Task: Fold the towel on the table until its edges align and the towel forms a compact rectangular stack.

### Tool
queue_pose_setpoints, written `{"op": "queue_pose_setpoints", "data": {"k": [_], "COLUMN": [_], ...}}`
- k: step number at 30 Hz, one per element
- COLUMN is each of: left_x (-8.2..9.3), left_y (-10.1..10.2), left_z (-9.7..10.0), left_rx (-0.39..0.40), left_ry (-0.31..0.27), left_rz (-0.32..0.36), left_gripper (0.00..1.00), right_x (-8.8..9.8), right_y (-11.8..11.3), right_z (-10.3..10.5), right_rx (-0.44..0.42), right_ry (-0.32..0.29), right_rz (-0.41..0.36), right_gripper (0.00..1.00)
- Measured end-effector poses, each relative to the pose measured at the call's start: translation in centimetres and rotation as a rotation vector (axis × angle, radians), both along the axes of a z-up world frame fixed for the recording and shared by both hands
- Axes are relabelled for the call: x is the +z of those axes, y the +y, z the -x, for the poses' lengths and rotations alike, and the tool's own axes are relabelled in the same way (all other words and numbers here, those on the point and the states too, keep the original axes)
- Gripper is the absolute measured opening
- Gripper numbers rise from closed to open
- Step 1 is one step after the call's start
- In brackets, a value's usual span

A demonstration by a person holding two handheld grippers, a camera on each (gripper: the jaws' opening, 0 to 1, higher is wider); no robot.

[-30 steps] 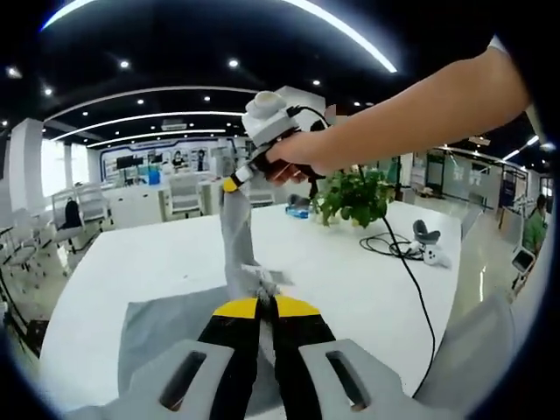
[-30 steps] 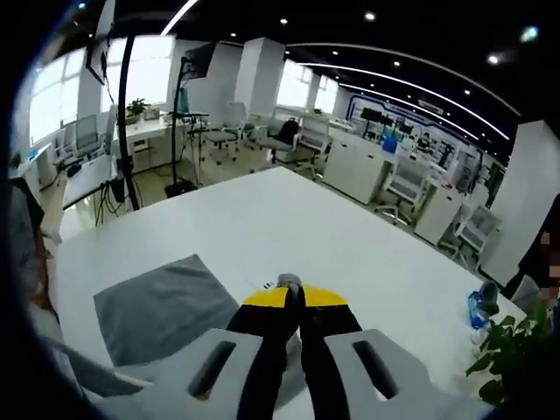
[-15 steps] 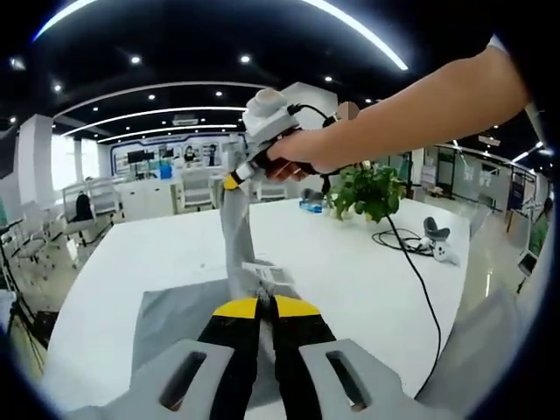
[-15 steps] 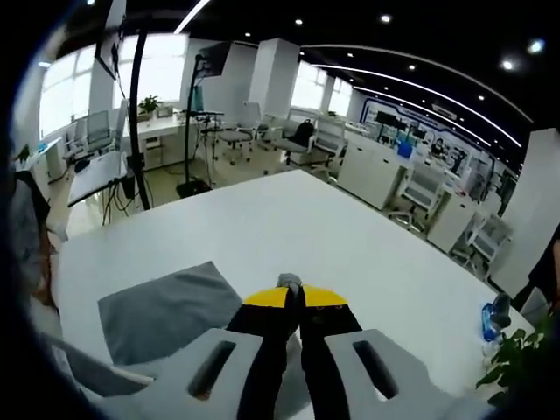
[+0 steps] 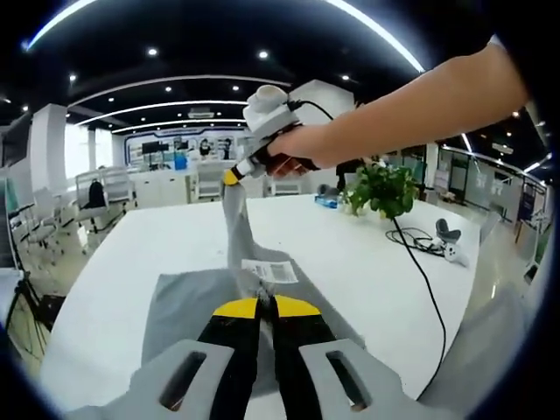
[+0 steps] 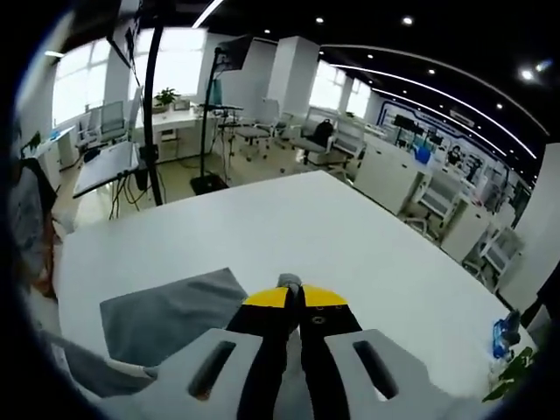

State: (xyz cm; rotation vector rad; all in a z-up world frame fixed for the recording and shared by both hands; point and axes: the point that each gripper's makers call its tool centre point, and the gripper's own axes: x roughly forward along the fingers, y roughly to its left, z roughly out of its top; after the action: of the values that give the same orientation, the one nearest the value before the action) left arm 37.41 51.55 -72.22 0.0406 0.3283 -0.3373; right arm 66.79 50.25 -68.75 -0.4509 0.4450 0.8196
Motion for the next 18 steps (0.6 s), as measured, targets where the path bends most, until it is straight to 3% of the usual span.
{"op": "queue_pose_setpoints", "data": {"k": [18], "left_x": [-2.8], "left_y": [4.0], "left_z": [0.2], "left_rx": [0.084], "left_ry": [0.039], "left_rz": [0.021], "left_gripper": [0.04], "right_x": [-3.6], "right_y": [5.6], "right_z": [0.5], "right_rx": [0.081], "right_ry": [0.014], "right_rz": [0.019], "right_gripper": [0.01]}}
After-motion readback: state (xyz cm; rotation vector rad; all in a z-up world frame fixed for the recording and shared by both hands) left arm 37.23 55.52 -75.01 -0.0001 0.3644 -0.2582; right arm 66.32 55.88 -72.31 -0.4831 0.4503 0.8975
